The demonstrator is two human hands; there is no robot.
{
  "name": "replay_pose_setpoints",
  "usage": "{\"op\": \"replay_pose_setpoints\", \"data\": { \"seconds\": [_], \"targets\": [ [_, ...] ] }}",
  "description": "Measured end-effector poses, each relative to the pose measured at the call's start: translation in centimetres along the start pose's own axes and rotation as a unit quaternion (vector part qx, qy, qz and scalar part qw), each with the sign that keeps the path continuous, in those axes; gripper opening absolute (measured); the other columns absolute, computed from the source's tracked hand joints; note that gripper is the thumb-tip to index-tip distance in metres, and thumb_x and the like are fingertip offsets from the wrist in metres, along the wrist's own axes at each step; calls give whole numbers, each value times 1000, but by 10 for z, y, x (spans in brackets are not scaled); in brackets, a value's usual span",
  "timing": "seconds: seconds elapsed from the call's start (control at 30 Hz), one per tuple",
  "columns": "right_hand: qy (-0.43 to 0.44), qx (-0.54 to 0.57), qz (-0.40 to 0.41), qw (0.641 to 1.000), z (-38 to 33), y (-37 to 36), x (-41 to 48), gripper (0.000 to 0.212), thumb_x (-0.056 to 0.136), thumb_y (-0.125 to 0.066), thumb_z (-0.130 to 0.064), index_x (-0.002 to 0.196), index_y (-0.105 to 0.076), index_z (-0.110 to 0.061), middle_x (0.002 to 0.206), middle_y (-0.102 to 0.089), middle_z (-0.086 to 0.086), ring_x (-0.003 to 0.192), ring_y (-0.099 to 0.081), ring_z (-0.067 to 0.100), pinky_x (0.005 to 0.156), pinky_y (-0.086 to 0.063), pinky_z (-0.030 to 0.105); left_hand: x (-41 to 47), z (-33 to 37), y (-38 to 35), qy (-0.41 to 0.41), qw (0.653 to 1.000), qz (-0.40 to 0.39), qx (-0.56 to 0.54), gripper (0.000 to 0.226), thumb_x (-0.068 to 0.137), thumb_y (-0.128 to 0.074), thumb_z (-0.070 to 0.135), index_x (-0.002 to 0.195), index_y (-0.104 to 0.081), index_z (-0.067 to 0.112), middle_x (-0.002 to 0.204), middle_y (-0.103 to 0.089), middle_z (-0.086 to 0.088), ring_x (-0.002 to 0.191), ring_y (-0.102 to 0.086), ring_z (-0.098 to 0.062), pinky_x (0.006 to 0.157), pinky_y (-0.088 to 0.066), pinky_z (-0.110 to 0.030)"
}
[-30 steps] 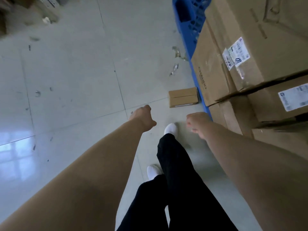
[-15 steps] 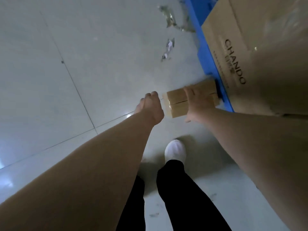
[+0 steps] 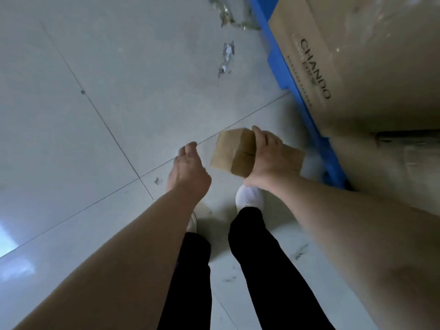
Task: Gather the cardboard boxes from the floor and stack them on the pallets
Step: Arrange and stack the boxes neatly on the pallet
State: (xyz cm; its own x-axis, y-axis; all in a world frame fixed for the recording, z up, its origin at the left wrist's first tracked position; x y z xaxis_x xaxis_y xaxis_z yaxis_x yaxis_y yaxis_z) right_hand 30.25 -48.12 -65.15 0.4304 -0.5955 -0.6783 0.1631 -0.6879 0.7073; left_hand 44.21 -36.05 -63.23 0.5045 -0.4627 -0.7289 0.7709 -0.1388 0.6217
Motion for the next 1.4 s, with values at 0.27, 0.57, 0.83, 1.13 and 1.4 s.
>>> {"op": "replay_pose_setpoints", "data": {
  "seconds": [0.27, 0.57, 0.83, 1.13, 1.4],
  "targets": [
    [-19, 173, 88, 981, -28, 134, -188, 125, 58, -85, -34, 153, -4, -26, 152, -22, -6, 138, -32, 11, 88, -25, 18, -164, 83, 125, -111, 994, -14, 10, 81, 84, -64, 20, 151, -18, 15, 153, -28, -4, 139, -34, -26, 107, -38, -41],
    [-33, 361, 279, 889, -24, 276, -432, 129, 45, -88, -36, 151, -13, -29, 141, -35, -8, 130, -40, 7, 104, -35, 23, -370, 169, 254, -286, 957, -7, -38, 94, 78, -72, 10, 153, -16, 14, 146, -43, -13, 129, -47, -31, 103, -45, -44],
    [-25, 401, 335, 852, 14, 331, -570, 135, 49, -93, -35, 153, -8, -25, 150, -33, -3, 135, -38, 17, 111, -35, 32, -503, 228, 268, -380, 923, 3, -53, 85, 71, -69, 19, 146, -30, 11, 125, -56, -9, 112, -57, -29, 99, -49, -45],
    [-14, 447, 348, 824, 99, 350, -635, 131, 54, -92, -34, 152, -5, -31, 151, -31, -5, 136, -36, 19, 109, -38, 35, -555, 287, 215, -384, 915, 31, -115, 40, 83, -71, 19, 116, -50, 15, 111, -61, -8, 92, -61, -22, 77, -54, -34],
    [-37, 611, 316, 725, 209, 350, -643, 129, 55, -93, -32, 151, -7, -35, 146, -40, -1, 129, -44, 23, 105, -41, 40, -590, 335, 104, -339, 922, -78, -170, 29, 93, -62, 22, 120, -52, 15, 108, -65, 2, 89, -60, -9, 66, -44, -22]
  ]
}}
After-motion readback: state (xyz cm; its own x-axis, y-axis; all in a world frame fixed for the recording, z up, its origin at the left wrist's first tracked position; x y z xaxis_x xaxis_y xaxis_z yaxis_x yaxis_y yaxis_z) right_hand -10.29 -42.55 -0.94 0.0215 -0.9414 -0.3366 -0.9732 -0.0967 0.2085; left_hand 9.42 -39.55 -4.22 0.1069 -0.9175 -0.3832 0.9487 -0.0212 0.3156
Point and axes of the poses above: each hand's wrist, its own x-axis towards the middle knuckle, its own y-axis out of the back of the hand, z = x × y, the point moved 7 cm from there along x, towards the middle knuckle
